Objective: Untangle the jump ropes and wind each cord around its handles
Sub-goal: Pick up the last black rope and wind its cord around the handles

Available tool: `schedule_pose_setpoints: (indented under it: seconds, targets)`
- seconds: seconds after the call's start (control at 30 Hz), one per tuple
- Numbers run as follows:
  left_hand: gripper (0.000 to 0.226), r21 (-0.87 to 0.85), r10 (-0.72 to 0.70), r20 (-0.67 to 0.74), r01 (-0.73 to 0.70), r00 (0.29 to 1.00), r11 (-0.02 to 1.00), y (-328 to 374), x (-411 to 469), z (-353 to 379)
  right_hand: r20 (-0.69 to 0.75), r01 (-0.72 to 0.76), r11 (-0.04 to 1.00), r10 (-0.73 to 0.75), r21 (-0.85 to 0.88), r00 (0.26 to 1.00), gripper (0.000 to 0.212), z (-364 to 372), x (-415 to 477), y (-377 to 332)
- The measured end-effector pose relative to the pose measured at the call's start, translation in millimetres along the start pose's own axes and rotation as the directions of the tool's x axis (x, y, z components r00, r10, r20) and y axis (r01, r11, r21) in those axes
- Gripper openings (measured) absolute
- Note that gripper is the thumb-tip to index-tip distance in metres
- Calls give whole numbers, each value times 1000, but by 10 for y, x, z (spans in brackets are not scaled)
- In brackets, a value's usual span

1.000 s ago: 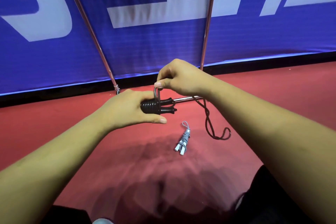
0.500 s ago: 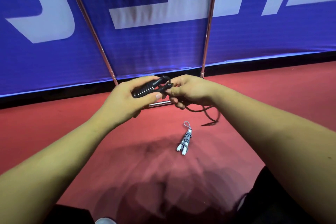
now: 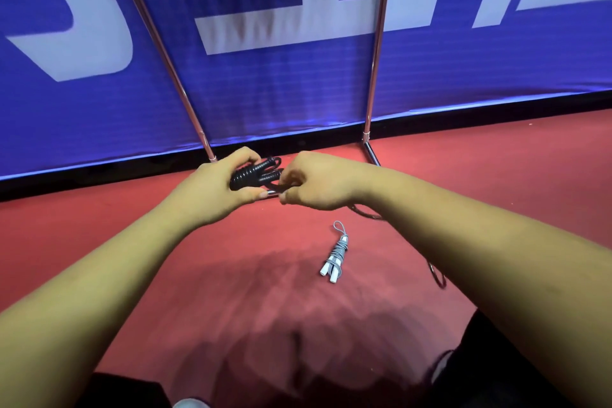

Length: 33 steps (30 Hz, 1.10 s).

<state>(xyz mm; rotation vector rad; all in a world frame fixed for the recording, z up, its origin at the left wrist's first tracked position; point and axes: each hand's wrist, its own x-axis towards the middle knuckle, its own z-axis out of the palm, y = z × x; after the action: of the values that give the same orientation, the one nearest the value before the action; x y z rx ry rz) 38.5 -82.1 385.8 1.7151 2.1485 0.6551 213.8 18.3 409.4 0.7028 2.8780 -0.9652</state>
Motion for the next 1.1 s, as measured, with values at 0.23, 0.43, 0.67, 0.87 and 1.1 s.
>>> schedule_pose_setpoints:
  seconds: [0.23,0.43,0.67,0.87,1.1]
  targets:
    - [30,323,7,173,-63,985,944,92,32,81,-25,79,969,-87,-235,996,14,-130,-35,-44]
    - [46,309,37,161,-86,986,947,281,-97,132,-210,38,982,-78,-186,975,27,-248,-23,50]
    - [43,152,111,99,-125,989,980,382,-175,145,-204,84,973,-39,217,978,29,-299,-2,219]
    - [46,-351,97,-33,-103,995,931,464,-187,50,-94,29,838,27,545,995,18,-187,54,413]
    - [26,-550,-107,-140,13,984,835,406,-134,-74,41,-93,815,84,572,996,34,78,64,409]
